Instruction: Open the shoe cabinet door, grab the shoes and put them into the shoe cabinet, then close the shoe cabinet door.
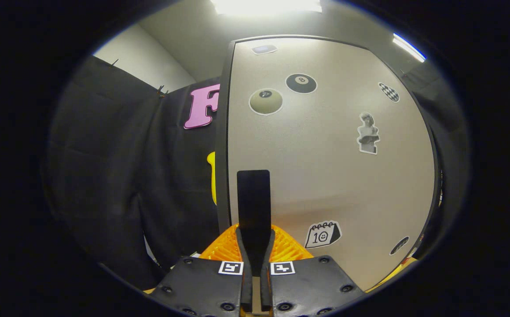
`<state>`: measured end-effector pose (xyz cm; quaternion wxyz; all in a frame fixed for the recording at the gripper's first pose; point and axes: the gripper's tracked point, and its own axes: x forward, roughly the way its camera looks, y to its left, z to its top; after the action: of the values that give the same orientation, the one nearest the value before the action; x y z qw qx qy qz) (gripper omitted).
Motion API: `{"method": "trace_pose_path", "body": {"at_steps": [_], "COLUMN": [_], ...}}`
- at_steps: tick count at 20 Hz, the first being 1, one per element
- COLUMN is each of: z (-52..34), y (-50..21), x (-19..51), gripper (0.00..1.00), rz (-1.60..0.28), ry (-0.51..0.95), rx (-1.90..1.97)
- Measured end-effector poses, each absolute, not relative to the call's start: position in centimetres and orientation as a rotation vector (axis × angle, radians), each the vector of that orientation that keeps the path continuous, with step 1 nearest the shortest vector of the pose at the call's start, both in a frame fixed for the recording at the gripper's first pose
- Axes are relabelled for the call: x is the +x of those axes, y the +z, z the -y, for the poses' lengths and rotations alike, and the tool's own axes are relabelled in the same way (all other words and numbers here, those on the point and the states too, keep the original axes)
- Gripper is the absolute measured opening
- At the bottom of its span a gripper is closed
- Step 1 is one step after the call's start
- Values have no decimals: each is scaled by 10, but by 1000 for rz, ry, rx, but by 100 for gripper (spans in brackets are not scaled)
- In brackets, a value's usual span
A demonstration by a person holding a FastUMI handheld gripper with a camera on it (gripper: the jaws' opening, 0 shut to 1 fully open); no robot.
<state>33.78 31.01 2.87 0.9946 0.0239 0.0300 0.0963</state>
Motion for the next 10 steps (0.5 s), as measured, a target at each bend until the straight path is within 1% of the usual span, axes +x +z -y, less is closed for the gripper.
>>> {"method": "trace_pose_path", "body": {"at_steps": [5, 10], "z": [-309, -308], "y": [30, 35], "x": [326, 302], "gripper": [8, 8], "rz": [-102, -101], "ry": [256, 336], "rx": [55, 41]}}
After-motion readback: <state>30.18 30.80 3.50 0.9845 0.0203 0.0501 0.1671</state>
